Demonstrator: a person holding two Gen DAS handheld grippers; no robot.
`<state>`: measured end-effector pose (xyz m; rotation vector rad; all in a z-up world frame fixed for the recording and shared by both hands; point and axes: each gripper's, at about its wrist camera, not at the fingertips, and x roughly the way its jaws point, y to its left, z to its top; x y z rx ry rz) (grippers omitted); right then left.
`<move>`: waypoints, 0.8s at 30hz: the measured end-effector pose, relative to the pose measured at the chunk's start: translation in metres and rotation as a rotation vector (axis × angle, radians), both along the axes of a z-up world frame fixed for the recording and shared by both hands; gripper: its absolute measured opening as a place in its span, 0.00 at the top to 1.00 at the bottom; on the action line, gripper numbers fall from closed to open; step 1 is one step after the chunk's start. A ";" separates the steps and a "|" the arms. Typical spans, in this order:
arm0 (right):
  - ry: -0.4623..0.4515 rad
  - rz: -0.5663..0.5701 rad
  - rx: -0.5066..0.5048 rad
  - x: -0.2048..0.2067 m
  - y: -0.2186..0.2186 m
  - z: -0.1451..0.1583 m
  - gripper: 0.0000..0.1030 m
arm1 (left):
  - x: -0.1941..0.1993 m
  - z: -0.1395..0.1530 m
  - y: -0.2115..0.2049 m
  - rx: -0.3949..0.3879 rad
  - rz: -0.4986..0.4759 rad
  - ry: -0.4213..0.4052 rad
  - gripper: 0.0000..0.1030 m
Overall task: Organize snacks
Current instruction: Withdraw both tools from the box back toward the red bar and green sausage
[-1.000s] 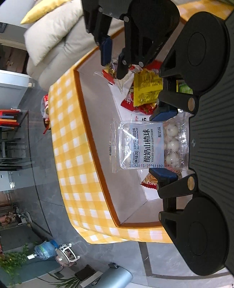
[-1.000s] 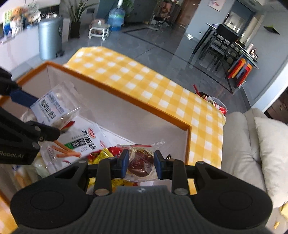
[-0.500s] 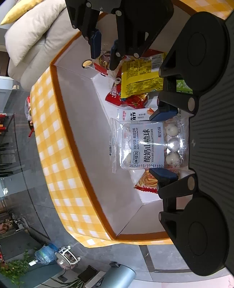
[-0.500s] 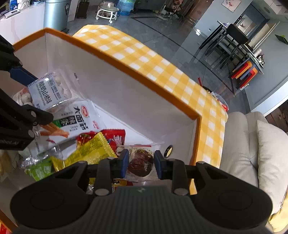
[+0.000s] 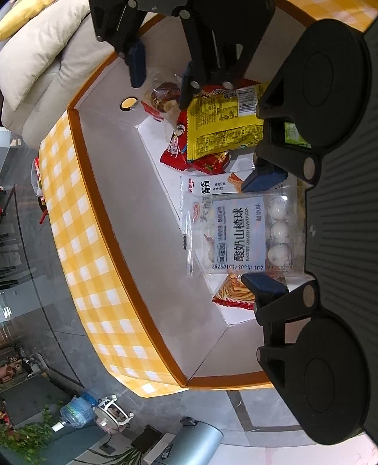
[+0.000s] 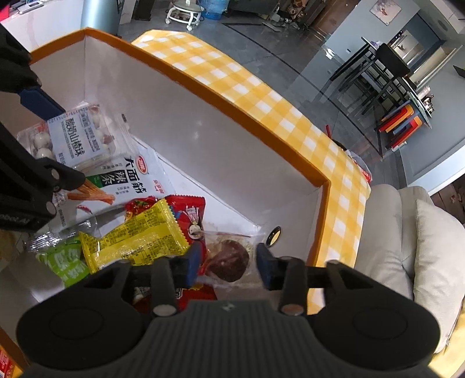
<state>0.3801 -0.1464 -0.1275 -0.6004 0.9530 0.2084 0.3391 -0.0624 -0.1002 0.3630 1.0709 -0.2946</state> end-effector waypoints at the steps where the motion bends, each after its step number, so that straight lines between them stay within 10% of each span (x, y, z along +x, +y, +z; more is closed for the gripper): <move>1: 0.001 0.001 0.009 0.001 0.000 0.001 0.49 | -0.001 0.001 0.000 -0.003 -0.005 -0.004 0.29; 11: 0.011 0.020 0.053 -0.002 0.002 0.018 0.26 | -0.008 0.023 0.002 0.024 -0.023 -0.066 0.23; 24: -0.075 -0.069 0.240 -0.027 -0.005 0.075 0.20 | -0.043 0.077 0.017 -0.029 0.055 -0.224 0.22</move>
